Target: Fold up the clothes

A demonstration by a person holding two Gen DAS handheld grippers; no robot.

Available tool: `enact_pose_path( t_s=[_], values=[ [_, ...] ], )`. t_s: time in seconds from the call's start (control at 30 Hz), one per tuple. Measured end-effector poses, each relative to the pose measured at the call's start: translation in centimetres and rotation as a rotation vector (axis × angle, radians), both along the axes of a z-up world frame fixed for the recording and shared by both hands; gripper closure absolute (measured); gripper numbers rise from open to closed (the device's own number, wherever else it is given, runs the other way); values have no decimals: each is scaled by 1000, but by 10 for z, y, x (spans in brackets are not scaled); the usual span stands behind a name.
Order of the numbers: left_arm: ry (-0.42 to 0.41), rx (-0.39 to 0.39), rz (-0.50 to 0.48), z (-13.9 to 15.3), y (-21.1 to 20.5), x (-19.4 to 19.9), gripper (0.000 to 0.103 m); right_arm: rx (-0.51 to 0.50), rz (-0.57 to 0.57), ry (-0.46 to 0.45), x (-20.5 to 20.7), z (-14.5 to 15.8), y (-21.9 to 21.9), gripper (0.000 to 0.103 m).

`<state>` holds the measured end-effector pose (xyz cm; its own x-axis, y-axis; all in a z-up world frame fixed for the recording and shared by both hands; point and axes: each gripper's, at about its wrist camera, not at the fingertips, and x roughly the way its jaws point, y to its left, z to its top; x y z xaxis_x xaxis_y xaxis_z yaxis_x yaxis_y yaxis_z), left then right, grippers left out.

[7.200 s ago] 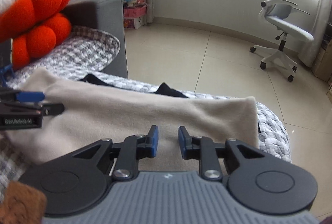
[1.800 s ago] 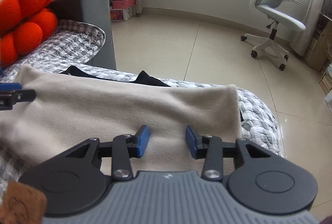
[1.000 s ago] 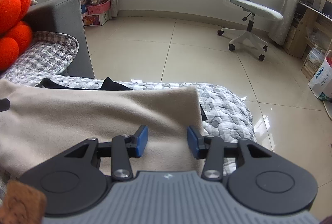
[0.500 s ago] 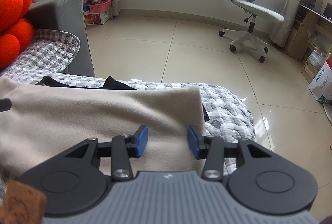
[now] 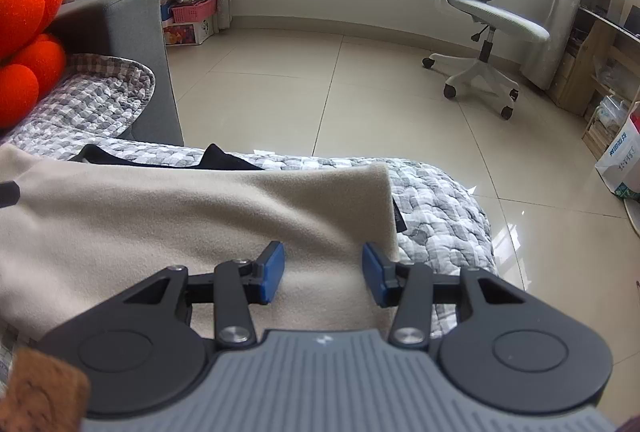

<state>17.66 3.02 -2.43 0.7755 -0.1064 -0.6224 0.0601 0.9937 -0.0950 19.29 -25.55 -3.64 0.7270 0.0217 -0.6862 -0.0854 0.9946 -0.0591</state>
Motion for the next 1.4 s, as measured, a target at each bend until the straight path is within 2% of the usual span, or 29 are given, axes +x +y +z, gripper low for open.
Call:
enact_pose_path(
  t_s=[0.1,0.33,1.0,1.17,1.33,1.4],
  values=[
    [27,12,7,-8,1,3,33,-2,1,0,0,0,0,55],
    [9,41,4,-1,-3,0,33,-7,3,0,0,0,1,55],
    [7,24,11,2,-1,0,33,-17,8,0,0,0,4,54],
    [-28,2,-2,9,-3,-4,32,-18,9,1,0,0,4,54],
    [32,19,2,-5,-3,2,32,-19,11,1,0,-1,6,54],
    [30,21,6,-4,-2,1,32,-19,12,2,0,-1,6,54]
  ],
)
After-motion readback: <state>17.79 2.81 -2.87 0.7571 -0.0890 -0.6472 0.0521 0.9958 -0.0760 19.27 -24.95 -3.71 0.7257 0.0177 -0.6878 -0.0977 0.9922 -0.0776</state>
